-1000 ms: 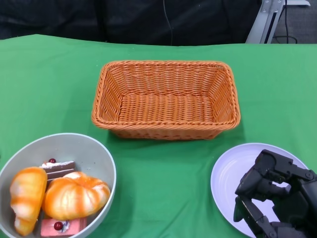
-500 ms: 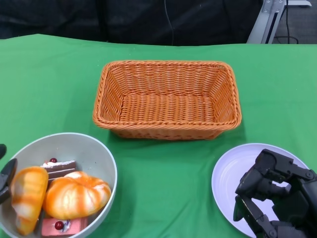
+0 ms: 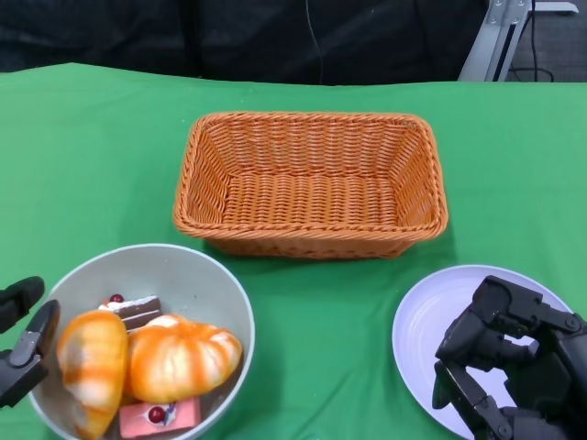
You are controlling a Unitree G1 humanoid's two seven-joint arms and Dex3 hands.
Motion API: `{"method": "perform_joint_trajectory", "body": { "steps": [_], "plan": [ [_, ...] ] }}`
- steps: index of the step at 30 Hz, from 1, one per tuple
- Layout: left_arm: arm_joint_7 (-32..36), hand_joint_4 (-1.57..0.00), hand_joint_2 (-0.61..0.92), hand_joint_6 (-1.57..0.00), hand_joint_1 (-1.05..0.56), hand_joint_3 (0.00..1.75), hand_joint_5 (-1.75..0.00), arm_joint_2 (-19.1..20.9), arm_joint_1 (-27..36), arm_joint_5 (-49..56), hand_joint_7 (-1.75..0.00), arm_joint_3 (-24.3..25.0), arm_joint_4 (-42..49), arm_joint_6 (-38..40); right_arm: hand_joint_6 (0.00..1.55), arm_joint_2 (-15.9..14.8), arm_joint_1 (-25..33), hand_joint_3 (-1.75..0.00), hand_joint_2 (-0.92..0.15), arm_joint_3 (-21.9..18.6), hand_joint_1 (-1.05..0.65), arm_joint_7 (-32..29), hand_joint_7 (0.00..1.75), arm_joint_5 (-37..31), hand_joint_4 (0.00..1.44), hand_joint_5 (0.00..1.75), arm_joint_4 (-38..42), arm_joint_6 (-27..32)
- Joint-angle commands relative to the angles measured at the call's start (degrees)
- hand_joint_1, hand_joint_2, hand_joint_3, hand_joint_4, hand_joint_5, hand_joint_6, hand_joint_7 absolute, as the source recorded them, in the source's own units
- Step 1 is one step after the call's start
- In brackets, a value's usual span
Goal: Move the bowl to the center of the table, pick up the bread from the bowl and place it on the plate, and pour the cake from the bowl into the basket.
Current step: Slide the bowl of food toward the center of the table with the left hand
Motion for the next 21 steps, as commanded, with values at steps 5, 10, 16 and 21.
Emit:
{"method": "perform_joint_trajectory", "body": {
  "steps": [5,10,16,21],
  "plan": [
    [-0.16,-0.23,0.92,-0.26,-0.64,0.6,0.0,-0.02,0.92,-2.22,0.0,0.78,-2.94,2.08,0.74,-0.33,0.0,-1.08,-0.43,-0.36,-0.21,0.06,1.3,-0.1,0.78,1.58,0.29,-0.75],
    [0.31,-0.24,0.92,-0.26,-0.64,0.61,-0.01,-0.41,1.27,-3.61,0.0,0.58,-4.33,3.47,0.74,-0.51,-0.06,-1.09,-0.43,-0.37,-0.22,0.22,1.31,-0.2,0.77,1.59,0.31,-0.75],
    [0.75,-0.2,0.92,-0.22,-0.65,0.6,0.0,-2.07,1.56,-5.9,0.0,0.71,-6.42,5.81,0.74,-0.25,-0.23,-1.11,-0.42,-0.28,-0.19,0.27,1.31,0.01,0.79,1.58,0.62,-0.68],
    [1.23,-0.18,0.92,-0.2,-0.64,0.6,0.0,-3.69,1.8,-6.55,0.0,-0.26,-7.47,7.03,0.75,-0.3,-0.36,-1.13,-0.41,-0.2,-0.2,0.26,1.31,-0.53,0.79,1.58,0.78,-1.05]
  ]
}}
